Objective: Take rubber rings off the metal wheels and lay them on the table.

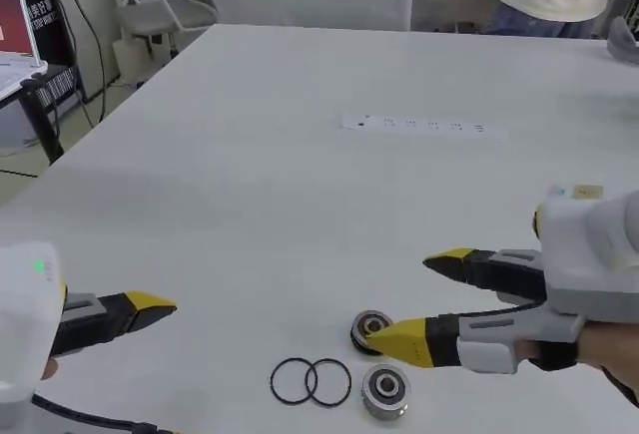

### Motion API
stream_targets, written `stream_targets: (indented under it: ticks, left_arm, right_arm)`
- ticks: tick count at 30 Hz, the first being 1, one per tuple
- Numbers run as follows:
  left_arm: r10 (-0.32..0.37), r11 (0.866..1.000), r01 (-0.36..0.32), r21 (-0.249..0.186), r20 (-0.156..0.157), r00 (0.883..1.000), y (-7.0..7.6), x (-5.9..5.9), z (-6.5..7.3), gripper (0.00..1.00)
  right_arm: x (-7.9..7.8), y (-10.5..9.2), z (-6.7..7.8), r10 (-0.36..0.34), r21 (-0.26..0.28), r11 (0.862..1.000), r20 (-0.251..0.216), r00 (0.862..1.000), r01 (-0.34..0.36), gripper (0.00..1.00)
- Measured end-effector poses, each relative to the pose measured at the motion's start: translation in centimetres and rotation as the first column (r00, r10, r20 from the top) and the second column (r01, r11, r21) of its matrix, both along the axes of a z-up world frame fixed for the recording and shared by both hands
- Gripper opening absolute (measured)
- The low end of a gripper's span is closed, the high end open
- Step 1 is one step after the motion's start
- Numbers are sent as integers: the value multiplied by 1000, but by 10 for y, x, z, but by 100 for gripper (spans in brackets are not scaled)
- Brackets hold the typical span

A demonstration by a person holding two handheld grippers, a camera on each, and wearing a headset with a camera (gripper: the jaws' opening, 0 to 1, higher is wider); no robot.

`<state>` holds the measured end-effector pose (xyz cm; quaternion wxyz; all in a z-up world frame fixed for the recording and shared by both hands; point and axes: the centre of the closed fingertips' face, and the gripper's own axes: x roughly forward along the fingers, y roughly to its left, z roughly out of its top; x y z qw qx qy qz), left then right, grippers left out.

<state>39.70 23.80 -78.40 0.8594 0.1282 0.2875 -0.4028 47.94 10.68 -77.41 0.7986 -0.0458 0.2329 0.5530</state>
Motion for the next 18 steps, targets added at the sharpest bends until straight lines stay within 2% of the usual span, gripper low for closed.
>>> stream_targets:
  ticks: [3,7,9,18]
  left_arm:
    - [3,1000,-3,-7,5,1000,0,1,3,83]
    - [-4,999,4,-49,11,1000,-6,3,13,85]
    - [-7,998,8,-55,19,1000,-7,4,17,85]
    - [-15,998,18,-53,66,998,-8,15,35,86]
  right_arm:
    - [3,-2,-1,-12,4,1000,-3,1000,12,78]
    - [5,-6,-5,-20,-3,1000,-4,1000,20,79]
    - [6,-6,-7,-20,-7,1000,1,1000,20,80]
    - [6,-9,-19,-16,-48,999,-9,1000,15,83]
